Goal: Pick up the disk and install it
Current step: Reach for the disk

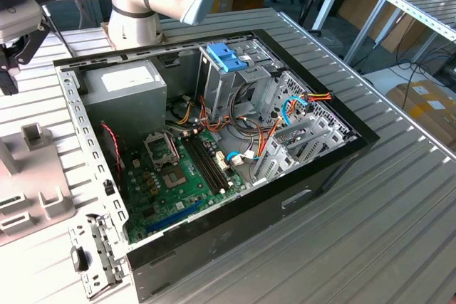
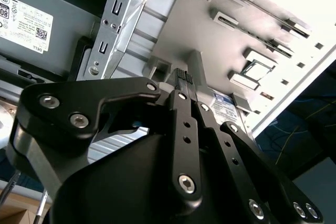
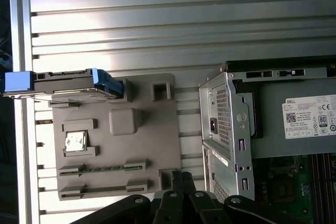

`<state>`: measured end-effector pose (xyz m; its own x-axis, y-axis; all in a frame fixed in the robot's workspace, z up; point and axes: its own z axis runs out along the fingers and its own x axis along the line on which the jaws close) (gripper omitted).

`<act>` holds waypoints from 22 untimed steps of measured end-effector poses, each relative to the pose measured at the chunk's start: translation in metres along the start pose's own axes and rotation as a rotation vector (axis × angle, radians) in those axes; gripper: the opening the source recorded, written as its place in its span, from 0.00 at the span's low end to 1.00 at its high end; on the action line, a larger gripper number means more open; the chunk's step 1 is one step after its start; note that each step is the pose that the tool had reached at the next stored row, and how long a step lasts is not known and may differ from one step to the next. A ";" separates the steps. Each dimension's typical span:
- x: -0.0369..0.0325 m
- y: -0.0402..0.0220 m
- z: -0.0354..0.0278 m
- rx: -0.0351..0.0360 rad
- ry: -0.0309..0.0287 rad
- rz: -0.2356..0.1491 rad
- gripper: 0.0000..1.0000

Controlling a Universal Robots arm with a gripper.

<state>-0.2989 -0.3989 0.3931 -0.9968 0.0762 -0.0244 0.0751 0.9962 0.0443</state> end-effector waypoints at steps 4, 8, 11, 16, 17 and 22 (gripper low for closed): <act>0.0017 -0.0001 0.0000 0.0000 0.0000 0.000 0.11; 0.0032 -0.0002 0.0000 -0.0001 -0.0001 0.000 0.11; 0.0042 -0.0003 0.0001 0.0000 -0.0001 0.000 0.11; 0.0097 -0.0007 0.0003 -0.0001 0.0000 0.000 0.11; 0.0102 -0.0007 0.0003 0.0000 0.0000 0.000 0.11; 0.0128 -0.0009 0.0005 -0.0001 -0.0001 0.000 0.11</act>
<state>-0.3117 -0.3989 0.3923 -0.9968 0.0762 -0.0245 0.0751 0.9962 0.0444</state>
